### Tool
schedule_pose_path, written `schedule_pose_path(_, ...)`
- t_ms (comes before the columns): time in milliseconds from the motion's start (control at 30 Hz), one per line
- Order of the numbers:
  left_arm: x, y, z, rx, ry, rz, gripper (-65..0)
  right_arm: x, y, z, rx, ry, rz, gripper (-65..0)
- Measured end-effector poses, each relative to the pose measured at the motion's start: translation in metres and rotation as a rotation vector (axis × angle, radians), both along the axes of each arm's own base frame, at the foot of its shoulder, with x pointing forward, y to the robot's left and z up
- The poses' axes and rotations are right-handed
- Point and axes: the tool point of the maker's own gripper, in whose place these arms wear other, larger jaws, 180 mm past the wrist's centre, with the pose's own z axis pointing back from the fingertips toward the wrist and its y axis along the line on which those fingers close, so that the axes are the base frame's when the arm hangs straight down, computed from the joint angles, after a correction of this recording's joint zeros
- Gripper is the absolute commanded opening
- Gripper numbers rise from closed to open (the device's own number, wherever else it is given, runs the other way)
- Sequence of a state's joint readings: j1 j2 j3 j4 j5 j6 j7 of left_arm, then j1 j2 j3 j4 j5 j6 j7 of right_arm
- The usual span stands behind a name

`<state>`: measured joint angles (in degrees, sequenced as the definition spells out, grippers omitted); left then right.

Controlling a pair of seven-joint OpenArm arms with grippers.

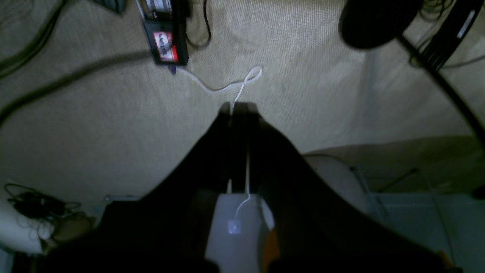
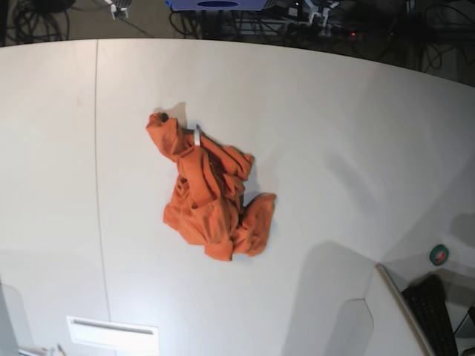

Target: Layout the t-shirt on the table in an organized manner, then fold the t-shirt properly

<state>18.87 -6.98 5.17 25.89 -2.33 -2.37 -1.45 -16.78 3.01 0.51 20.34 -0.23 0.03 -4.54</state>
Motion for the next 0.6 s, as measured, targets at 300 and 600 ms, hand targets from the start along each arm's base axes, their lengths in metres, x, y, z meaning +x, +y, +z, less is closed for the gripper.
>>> schedule_pose_path(300,-0.003,0.003,0.058,-0.025,-0.173,-0.036,-65.0,-0.028,-0.048,0.058,-0.109,-0.107,-0.088,-65.0)
schedule_pose_path(600,0.058,0.064,0.169,0.126,-0.483,0.014,-65.0,0.072,-0.091,0.160,-0.229,-0.409,-0.060,-65.0)
